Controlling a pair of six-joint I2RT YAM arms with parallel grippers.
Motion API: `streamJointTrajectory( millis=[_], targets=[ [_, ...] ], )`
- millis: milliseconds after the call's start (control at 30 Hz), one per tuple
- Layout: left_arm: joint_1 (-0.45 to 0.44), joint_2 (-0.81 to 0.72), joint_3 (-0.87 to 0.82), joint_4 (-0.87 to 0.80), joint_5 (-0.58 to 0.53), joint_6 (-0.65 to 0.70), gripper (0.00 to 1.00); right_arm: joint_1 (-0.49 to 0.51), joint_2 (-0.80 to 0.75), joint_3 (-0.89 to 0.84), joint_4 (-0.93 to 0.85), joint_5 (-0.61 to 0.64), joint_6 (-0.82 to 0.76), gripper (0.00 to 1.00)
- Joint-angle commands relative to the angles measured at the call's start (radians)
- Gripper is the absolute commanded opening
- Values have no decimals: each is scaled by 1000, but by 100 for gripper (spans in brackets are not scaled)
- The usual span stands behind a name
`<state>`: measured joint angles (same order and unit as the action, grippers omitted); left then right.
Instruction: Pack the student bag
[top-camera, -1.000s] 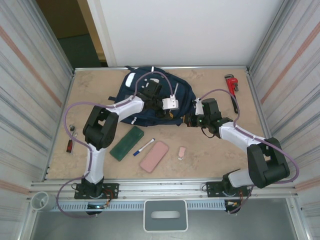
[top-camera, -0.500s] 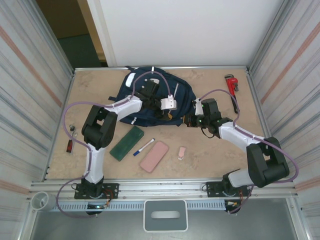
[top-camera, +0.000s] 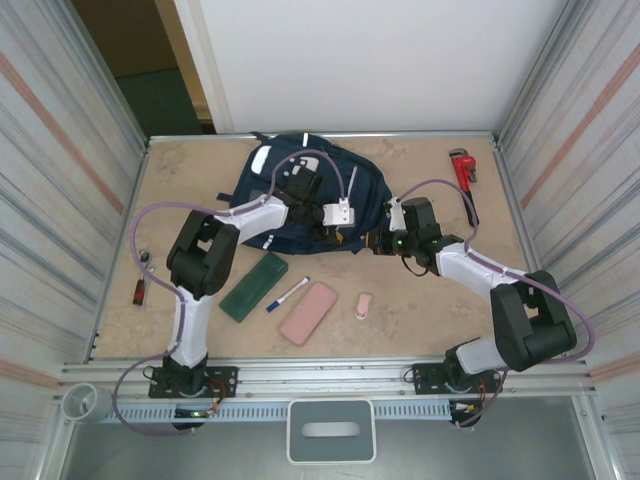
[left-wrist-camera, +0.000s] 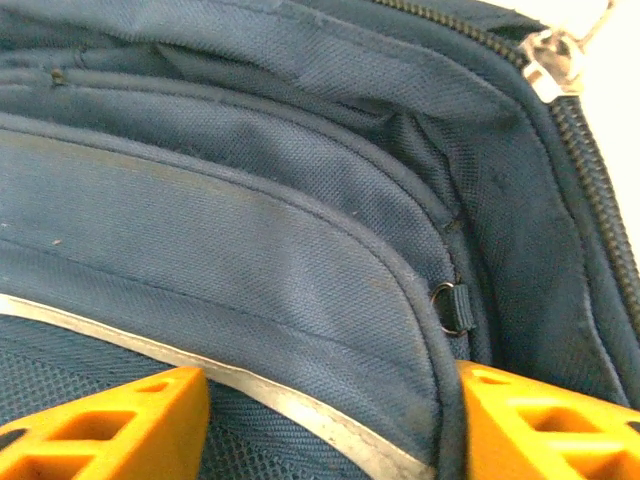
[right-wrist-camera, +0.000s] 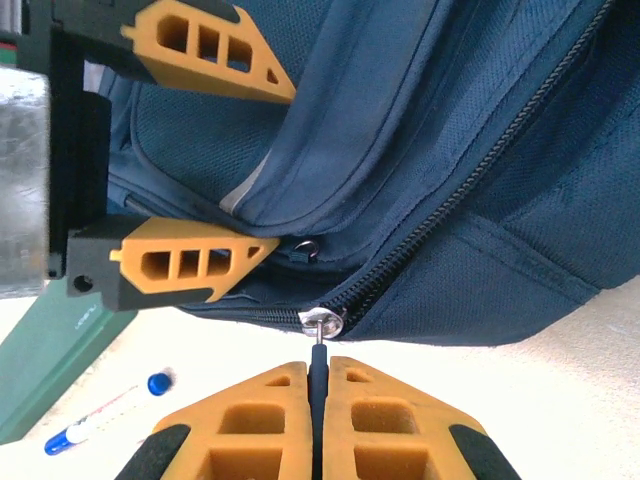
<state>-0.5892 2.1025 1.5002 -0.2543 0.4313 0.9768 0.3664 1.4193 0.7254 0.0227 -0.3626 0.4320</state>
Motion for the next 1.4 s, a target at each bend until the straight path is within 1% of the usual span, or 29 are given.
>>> streamJointTrajectory(
  millis=[0,33,133,167,233,267,367,433,600,667,733,867,933,1000,1033,1100,1167,1267,1333,1367],
  targets=[
    [-7,28,20,60,-79,-3,54,-4,2,3,25,-17,-20,0],
    [-10,28,14,73,-84,0,52,-4,2,1,26,-18,-21,0],
    [-12,9,-18,127,-77,-25,34,-5,-3,-9,24,-7,-25,0],
    [-8,-2,-30,144,-56,-42,25,-3,-8,-11,14,13,-36,0],
    [10,-49,-51,176,9,-89,3,2,-21,-15,-14,75,-66,0],
    [24,-68,-66,199,53,-118,0,10,-27,-15,-28,117,-84,0],
    [65,-129,-116,240,173,-150,0,70,-57,-17,-56,276,-130,0],
    [87,-157,-127,221,219,-136,0,103,-73,-14,-85,401,-140,0],
    [162,-206,-147,147,320,-87,0,105,-105,-4,-188,681,-113,0],
    [183,-218,-150,125,339,-64,0,105,-108,3,-222,764,-95,0],
    [195,-227,-154,118,351,-45,0,105,-119,0,-231,821,-82,0],
    [214,-231,-155,119,336,-16,0,85,-144,2,-255,874,-64,0],
    [229,-233,-156,129,328,-15,0,57,-155,3,-272,879,-55,0],
    [244,-238,-158,141,314,-14,0,23,-166,1,-288,858,-47,0],
    [252,-240,-156,149,315,-20,0,10,-174,-2,-287,838,-49,0],
    [258,-245,-153,164,306,-40,0,8,-195,-24,-232,756,-90,0],
    [244,-249,-161,203,290,-68,0,23,-219,-56,-135,588,-133,0],
    [205,-249,-189,316,242,-156,0,32,-216,-74,-19,342,-148,0],
    [182,-240,-195,381,192,-242,0,47,-195,-59,12,247,-156,0],
    [166,-234,-190,398,150,-286,0,65,-179,-45,12,224,-169,0]
  ],
)
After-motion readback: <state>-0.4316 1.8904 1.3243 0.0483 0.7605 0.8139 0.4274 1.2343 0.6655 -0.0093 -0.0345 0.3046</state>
